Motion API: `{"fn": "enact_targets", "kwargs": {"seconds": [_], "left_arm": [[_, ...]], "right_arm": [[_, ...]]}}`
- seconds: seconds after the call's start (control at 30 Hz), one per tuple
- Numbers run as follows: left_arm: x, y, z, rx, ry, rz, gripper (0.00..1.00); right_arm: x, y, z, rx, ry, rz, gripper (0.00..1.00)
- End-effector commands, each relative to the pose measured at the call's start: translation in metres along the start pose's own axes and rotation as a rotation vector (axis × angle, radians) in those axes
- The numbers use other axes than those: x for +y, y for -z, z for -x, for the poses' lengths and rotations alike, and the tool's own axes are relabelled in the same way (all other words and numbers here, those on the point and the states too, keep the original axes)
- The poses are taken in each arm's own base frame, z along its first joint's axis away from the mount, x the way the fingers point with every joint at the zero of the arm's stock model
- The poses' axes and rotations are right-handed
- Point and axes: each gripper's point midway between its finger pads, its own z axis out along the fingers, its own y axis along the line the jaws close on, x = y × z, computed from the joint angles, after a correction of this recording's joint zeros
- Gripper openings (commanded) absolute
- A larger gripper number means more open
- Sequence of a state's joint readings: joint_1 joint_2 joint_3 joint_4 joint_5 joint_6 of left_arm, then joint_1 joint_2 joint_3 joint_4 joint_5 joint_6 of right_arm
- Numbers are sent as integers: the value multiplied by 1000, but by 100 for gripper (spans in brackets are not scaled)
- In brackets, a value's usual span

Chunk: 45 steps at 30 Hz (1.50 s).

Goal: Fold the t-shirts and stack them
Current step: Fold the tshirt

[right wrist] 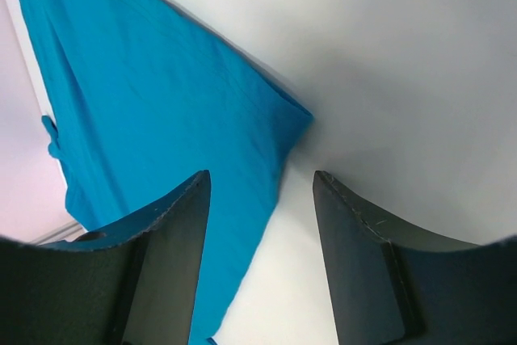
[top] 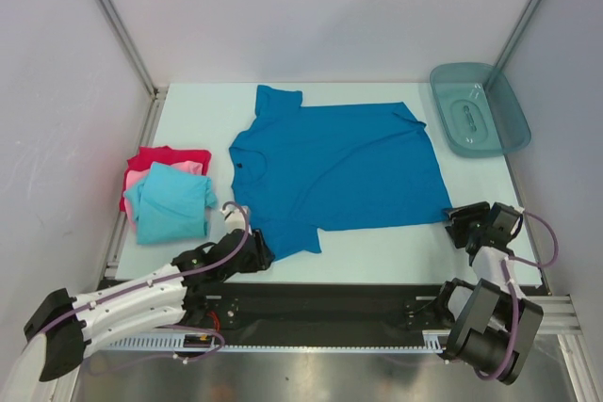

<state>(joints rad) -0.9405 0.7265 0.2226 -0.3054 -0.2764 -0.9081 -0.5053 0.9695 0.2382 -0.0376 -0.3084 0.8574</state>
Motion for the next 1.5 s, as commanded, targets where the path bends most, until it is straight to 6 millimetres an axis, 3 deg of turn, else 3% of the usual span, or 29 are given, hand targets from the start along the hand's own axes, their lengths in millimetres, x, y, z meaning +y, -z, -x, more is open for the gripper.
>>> {"fn": "enact_targets", "kwargs": {"seconds": [0.0, 0.37, 0.63, 0.7, 0.9, 1.0, 1.03, 1.07, 1.3, 1.47], "left_arm": [[-6, 0, 2, -16, 7, -28, 50], [-5, 1, 5, -23, 8, -21, 46], [-7, -2, 6, -21, 2, -11, 45], [-8, -3, 5, -18, 2, -12, 37], [-10, -4, 7, -12, -12, -1, 12], [-12, -4, 10, -16, -14, -4, 0], [-13, -3, 10, -17, -18, -6, 0], [-12, -3, 10, -17, -18, -5, 0], [-15, 7, 25, -78, 5, -16, 0], [-19, 23, 40, -117, 22, -21, 0]], "right_arm": [[11, -4, 10, -26, -8, 32, 59], [31, -19, 3, -20, -2, 46, 57], [34, -24, 6, -18, -6, 38, 56], [34, -24, 7, -17, -6, 39, 56], [36, -24, 7, -15, -14, 44, 45], [36, -23, 6, -11, -11, 48, 21], [36, -23, 6, -11, -11, 45, 6], [36, -22, 6, -9, -8, 46, 0], [54, -1, 17, -74, 57, 91, 0], [56, 17, 13, -65, 94, 93, 0]]}}
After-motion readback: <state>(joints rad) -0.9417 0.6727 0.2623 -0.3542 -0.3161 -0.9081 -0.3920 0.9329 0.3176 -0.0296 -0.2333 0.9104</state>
